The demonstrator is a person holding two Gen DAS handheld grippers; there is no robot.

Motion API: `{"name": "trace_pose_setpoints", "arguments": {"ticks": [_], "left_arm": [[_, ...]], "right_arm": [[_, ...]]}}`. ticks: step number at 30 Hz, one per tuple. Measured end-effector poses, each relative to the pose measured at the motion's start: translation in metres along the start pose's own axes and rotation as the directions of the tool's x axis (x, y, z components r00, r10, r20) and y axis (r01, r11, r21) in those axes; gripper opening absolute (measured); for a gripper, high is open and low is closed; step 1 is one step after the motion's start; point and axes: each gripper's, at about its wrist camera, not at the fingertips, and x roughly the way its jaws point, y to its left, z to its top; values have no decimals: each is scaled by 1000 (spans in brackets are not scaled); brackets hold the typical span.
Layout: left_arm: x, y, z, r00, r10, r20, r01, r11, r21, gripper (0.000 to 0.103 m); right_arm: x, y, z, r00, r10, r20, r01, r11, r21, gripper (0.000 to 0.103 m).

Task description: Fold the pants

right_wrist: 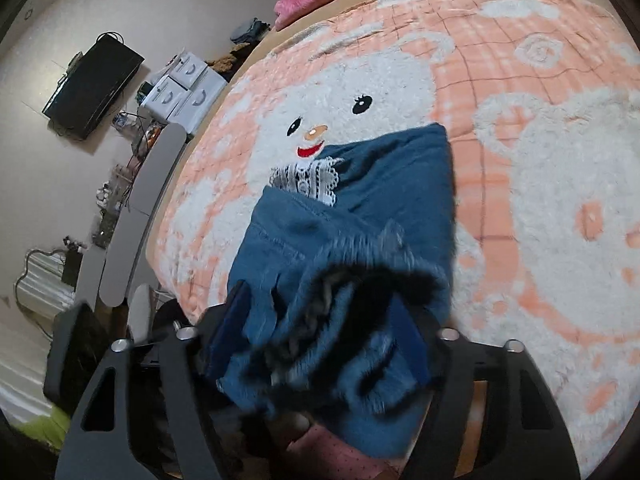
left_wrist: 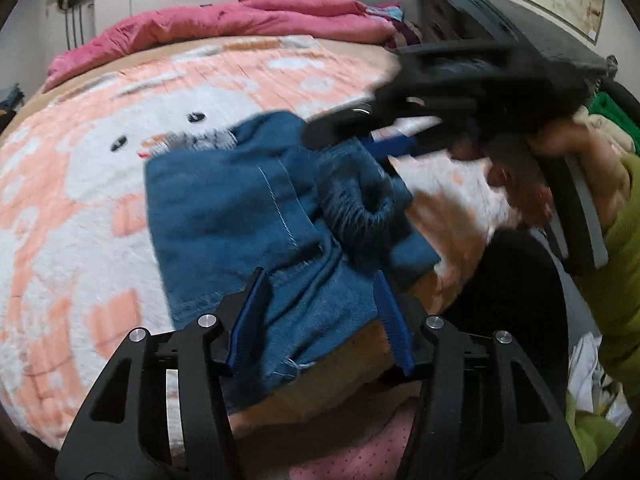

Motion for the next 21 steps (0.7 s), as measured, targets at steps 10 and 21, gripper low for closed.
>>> {"name": "trace_pose_setpoints", "arguments": {"ticks": [10, 21], "left_arm": [[0, 8, -4, 1000, -5, -2, 5, 999, -32, 47], [-1, 10, -5, 999, -46, -4, 45, 998, -44, 48]], "right_arm": [[-10, 2, 10, 994, 34, 99, -20, 990, -140, 19], [-40, -18, -10, 985, 20, 171, -2, 995, -103, 52]]}}
